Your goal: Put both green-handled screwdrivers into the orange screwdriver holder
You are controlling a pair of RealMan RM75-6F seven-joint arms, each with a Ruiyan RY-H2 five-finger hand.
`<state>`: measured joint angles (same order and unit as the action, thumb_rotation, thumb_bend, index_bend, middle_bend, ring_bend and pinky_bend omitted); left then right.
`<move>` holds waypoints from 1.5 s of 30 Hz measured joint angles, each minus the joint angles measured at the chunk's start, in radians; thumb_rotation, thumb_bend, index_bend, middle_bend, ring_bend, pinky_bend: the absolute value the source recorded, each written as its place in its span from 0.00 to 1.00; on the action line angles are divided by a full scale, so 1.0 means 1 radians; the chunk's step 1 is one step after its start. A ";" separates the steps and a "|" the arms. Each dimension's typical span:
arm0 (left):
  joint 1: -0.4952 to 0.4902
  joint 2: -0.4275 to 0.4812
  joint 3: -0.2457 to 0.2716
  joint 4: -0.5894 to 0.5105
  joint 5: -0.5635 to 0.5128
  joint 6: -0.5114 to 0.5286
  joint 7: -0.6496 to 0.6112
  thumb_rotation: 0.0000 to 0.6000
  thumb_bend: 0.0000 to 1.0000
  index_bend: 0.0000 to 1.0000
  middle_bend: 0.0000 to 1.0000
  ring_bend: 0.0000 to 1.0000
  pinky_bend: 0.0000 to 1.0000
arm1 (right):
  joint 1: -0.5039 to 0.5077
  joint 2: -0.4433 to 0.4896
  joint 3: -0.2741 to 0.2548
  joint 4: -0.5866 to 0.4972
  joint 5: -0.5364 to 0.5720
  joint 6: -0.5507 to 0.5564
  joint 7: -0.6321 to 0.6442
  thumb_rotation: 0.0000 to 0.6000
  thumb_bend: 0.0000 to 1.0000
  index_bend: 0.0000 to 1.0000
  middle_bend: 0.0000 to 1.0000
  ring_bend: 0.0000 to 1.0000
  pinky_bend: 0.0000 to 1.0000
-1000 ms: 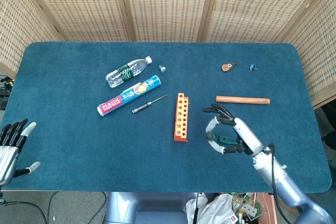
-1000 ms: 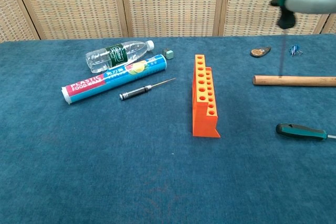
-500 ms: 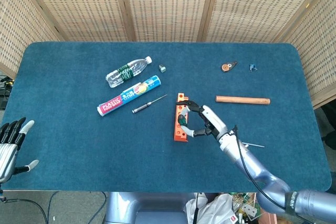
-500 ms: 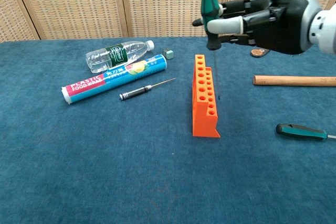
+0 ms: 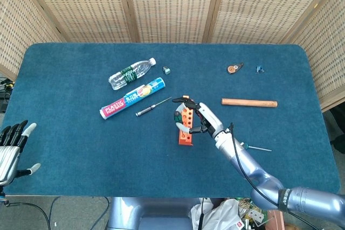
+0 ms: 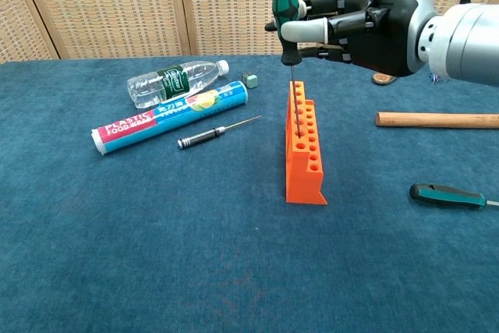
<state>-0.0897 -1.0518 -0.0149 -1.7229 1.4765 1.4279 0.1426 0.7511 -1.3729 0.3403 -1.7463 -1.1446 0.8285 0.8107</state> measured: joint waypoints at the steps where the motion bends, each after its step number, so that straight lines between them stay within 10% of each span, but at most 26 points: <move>1: 0.000 0.000 0.000 0.000 0.000 0.000 0.000 1.00 0.00 0.00 0.00 0.00 0.00 | -0.002 -0.001 0.003 0.000 0.002 0.001 0.001 1.00 0.55 0.58 0.16 0.00 0.00; 30: 0.002 0.011 0.003 -0.003 0.007 0.008 -0.023 1.00 0.00 0.00 0.00 0.00 0.00 | -0.022 -0.025 0.003 0.013 0.004 -0.029 -0.036 1.00 0.55 0.58 0.16 0.00 0.00; 45: 0.001 0.015 0.004 -0.006 0.000 0.001 -0.025 1.00 0.00 0.00 0.00 0.00 0.00 | -0.052 -0.089 -0.041 0.131 -0.149 -0.007 0.078 1.00 0.55 0.58 0.00 0.00 0.00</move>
<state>-0.0892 -1.0366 -0.0106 -1.7293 1.4763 1.4288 0.1171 0.6995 -1.4619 0.2989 -1.6155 -1.2933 0.8215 0.8890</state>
